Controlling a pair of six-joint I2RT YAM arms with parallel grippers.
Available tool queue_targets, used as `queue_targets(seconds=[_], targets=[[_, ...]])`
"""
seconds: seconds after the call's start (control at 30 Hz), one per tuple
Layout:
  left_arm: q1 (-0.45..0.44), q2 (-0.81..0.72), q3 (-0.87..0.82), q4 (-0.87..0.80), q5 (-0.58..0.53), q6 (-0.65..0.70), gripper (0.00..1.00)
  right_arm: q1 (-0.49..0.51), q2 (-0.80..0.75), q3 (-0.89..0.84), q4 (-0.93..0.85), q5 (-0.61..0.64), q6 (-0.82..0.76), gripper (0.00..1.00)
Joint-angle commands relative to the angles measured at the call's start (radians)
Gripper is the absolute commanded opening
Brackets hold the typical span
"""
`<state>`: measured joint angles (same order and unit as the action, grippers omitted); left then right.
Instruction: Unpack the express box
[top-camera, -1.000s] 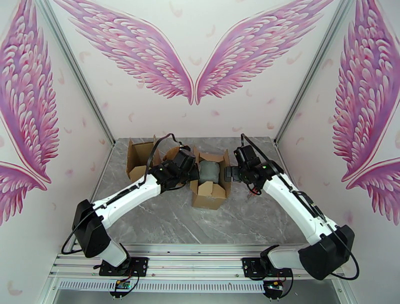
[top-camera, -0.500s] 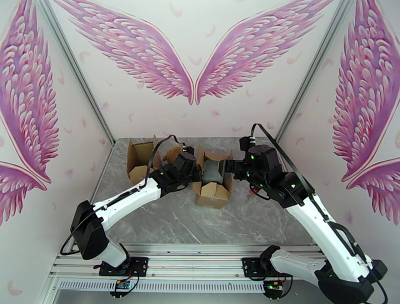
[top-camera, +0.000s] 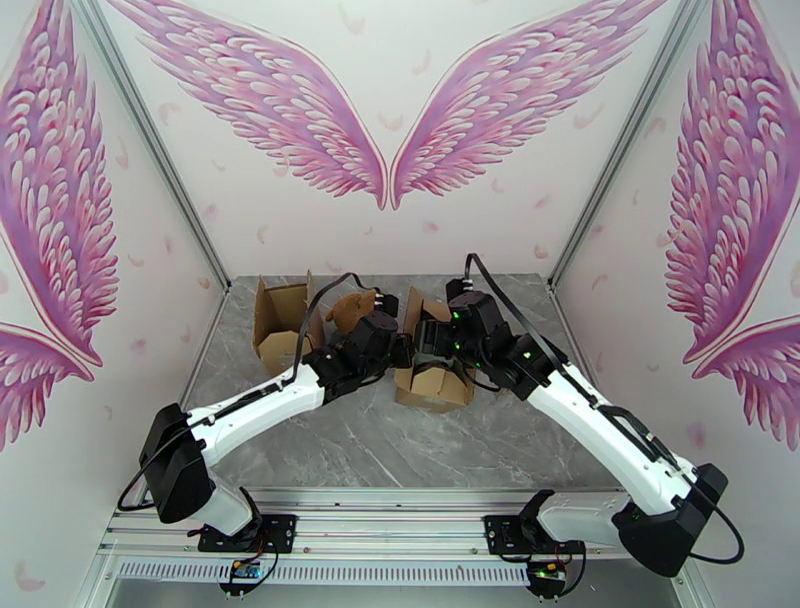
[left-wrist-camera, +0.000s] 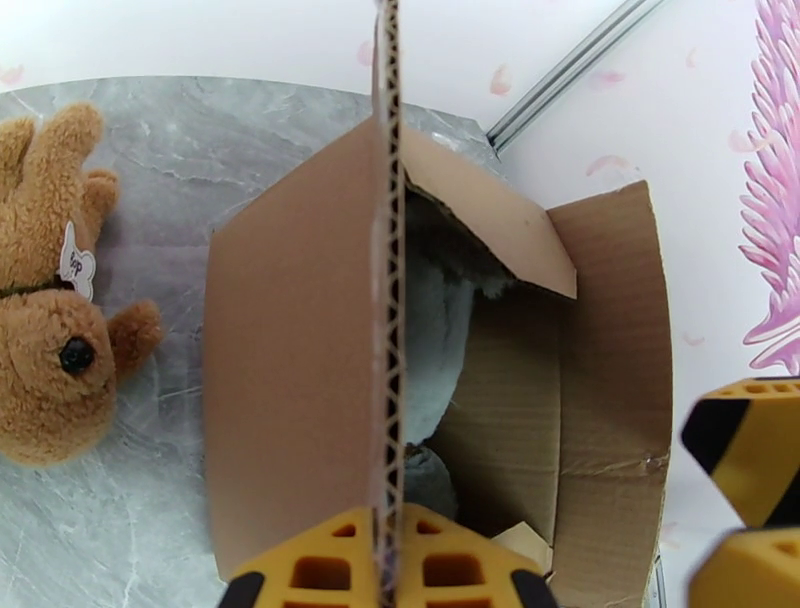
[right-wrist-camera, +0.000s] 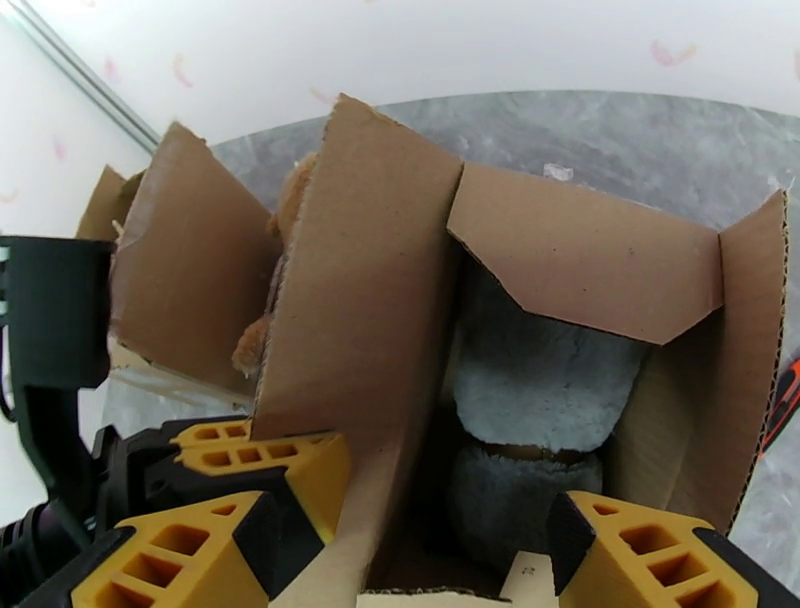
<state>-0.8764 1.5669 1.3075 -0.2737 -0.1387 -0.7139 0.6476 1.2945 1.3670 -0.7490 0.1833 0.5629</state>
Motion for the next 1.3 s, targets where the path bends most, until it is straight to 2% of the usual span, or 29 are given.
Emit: queue_targets(seconds=[0.0, 0.27, 0.47, 0.7, 1.03, 1.13, 1.27], targets=[[-0.010, -0.046, -0.001, 0.081, -0.027, 0.015, 0.00, 0.007, 0.020, -0.040, 0.040, 0.055, 0.038, 0.73], [-0.016, -0.039, -0.010, 0.083, -0.029, 0.022, 0.00, 0.006, 0.062, -0.124, 0.093, 0.163, 0.077, 0.72], [-0.018, -0.028, -0.011, 0.086, -0.022, 0.027, 0.00, 0.003, 0.133, -0.145, 0.151, 0.227, 0.119, 0.79], [-0.022, -0.016, -0.011, 0.087, -0.013, 0.036, 0.00, 0.001, 0.213, -0.151, 0.199, 0.299, 0.180, 0.79], [-0.026, 0.010, 0.000, 0.062, -0.021, 0.029, 0.00, -0.031, 0.350, -0.173, 0.330, 0.237, 0.184, 0.79], [-0.025, 0.012, 0.001, 0.056, -0.028, 0.024, 0.00, -0.035, 0.373, -0.176, 0.342, 0.212, 0.181, 0.73], [-0.025, 0.015, 0.000, 0.051, -0.036, 0.019, 0.00, -0.039, 0.373, -0.195, 0.369, 0.199, 0.170, 0.55]])
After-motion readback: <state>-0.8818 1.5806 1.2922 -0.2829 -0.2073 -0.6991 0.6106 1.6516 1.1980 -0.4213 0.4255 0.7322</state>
